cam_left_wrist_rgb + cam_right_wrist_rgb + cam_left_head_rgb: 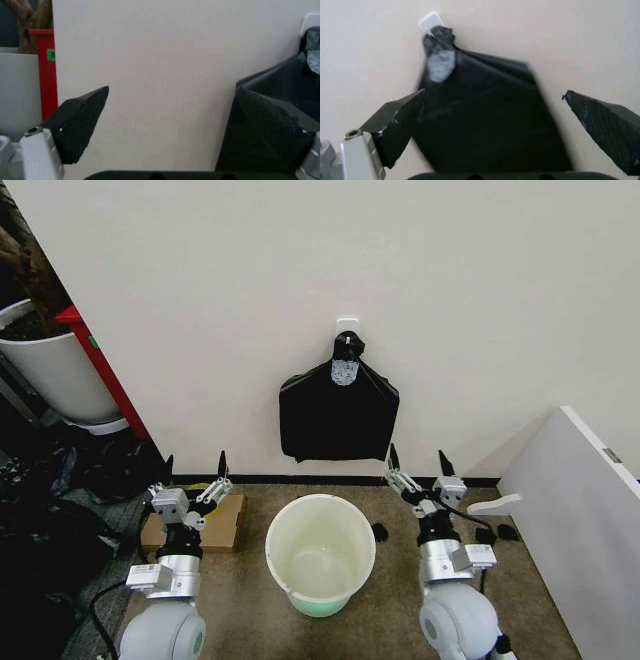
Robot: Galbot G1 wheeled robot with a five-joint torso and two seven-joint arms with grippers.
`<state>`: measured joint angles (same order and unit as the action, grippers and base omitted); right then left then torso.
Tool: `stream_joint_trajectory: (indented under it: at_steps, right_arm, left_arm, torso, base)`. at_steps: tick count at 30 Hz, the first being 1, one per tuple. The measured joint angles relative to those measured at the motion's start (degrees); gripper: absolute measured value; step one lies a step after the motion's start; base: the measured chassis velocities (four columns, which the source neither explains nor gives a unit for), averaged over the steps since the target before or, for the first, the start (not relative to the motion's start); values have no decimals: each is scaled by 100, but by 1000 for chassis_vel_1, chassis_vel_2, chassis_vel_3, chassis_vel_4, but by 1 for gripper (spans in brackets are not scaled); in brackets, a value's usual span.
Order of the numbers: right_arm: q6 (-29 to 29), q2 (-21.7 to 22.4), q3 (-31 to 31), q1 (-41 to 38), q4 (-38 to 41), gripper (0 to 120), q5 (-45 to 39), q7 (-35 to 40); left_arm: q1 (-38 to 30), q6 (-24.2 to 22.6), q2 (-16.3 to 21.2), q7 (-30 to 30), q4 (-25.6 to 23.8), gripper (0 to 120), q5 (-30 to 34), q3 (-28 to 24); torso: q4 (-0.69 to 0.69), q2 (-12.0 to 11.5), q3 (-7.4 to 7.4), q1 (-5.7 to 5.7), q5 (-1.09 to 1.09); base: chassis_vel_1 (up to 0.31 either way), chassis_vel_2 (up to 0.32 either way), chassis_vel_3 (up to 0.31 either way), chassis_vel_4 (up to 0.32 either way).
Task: Place the garbage bag over the trash bin.
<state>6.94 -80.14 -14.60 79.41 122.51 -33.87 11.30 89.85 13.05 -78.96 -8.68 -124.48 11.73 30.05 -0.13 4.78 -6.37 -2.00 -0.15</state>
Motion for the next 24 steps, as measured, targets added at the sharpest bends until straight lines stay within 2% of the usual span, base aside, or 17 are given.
stream_joint_trajectory:
  at_steps: [1,4,7,8,11,24]
  right_arm:
    - [-183,-70,20,-131,49,100,-568,-11]
    - [-451,-175,57,-397,27,100,-1121,25]
    - [-840,-400,146,-1150,-447,100,-1912,118]
    - [-840,-400,146,-1150,-447,100,-1912,118]
    - [-998,-596,156,-1808,-899,100,-2668,25]
    - [-713,-836,243,-2820,-2254,100,-2827,-447]
  left_arm:
    - [19,-8,-11,-37,-42,100,-12,7]
    - [50,-22,-32,-105,-78,100,-33,9]
    - [100,-40,-99,-228,-113,100,-114,9]
    - [100,-40,-99,-228,-113,100,-114,9]
    - [195,-31,-97,-279,-117,100,-232,19]
    - [336,5,-81,-449,-99,100,-302,60]
  torso:
    - [-1,0,0,0,0]
    - [-1,0,0,0,-1]
    - [0,0,0,0,0]
    - [0,0,0,0,0]
    - [0,0,0,0,-1]
    - [0,0,-1,0,-1]
  base:
    - [0,0,0,0]
    - [0,0,0,0]
    - [0,0,0,0]
    - [0,0,0,0]
    - [0,0,0,0]
    - [0,0,0,0]
